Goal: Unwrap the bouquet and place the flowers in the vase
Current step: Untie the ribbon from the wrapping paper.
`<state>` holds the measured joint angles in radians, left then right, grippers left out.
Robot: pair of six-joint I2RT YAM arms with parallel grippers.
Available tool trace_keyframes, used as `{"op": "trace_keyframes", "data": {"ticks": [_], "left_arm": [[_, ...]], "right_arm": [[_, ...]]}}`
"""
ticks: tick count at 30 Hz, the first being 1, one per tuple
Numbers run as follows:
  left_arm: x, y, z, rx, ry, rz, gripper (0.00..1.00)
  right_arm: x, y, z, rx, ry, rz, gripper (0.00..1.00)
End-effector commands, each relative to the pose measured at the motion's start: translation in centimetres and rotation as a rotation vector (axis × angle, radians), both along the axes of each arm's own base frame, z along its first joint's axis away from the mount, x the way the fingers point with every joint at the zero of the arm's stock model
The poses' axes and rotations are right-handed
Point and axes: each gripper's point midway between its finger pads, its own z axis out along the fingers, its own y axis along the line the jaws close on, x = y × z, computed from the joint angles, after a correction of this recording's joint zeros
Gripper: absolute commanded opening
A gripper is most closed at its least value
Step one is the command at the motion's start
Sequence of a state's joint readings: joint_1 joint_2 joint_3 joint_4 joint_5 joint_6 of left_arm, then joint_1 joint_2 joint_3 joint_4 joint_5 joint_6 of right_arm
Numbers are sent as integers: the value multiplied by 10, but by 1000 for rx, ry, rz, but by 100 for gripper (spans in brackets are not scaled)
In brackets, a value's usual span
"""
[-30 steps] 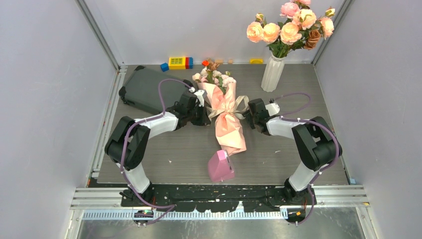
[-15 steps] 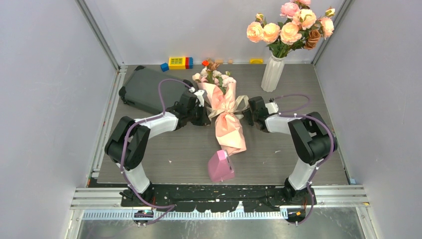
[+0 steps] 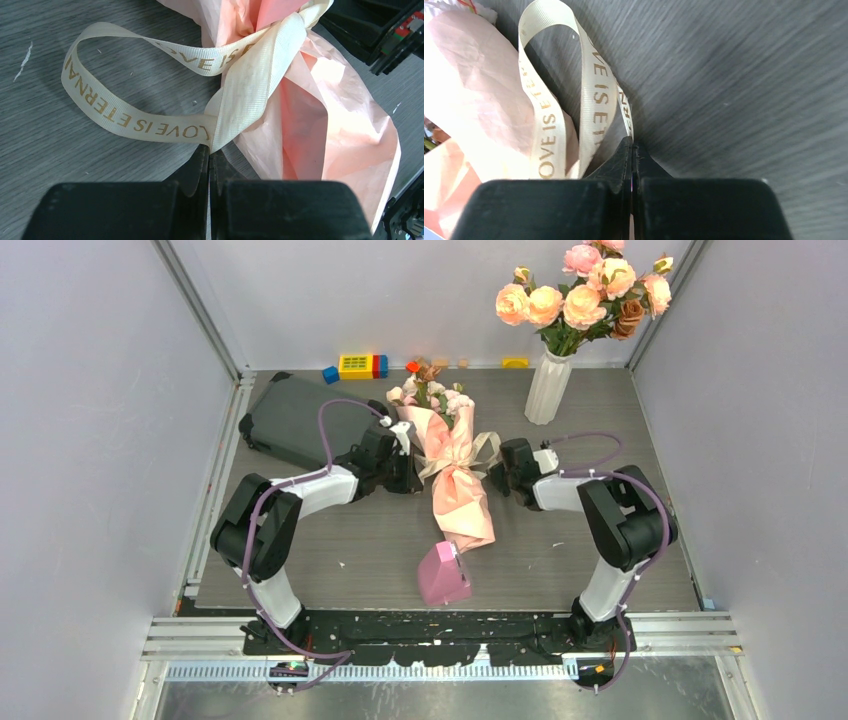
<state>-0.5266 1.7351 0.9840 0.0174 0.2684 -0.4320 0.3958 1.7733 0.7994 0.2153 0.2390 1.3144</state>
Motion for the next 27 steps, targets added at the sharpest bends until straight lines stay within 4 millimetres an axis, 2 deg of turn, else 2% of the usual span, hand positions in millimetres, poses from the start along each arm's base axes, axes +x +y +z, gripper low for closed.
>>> {"op": "trace_keyframes", "data": {"ticks": [1,6,15,27], "left_arm": [[6,1,16,-12,-63,-4,0],[9,9,17,1,-90,46,0],[10,15,21,-2,-107,91,0],[7,22,22,21,-96,105,0]], "right_arm": [[-4,-20,20,-114,-74,-1,0],[-6,-37,35,-206,-133,-13,0],[-16,-56,31,-311,-136,-22,0],[-18,-58,32,-316,-140,-24,0]]}}
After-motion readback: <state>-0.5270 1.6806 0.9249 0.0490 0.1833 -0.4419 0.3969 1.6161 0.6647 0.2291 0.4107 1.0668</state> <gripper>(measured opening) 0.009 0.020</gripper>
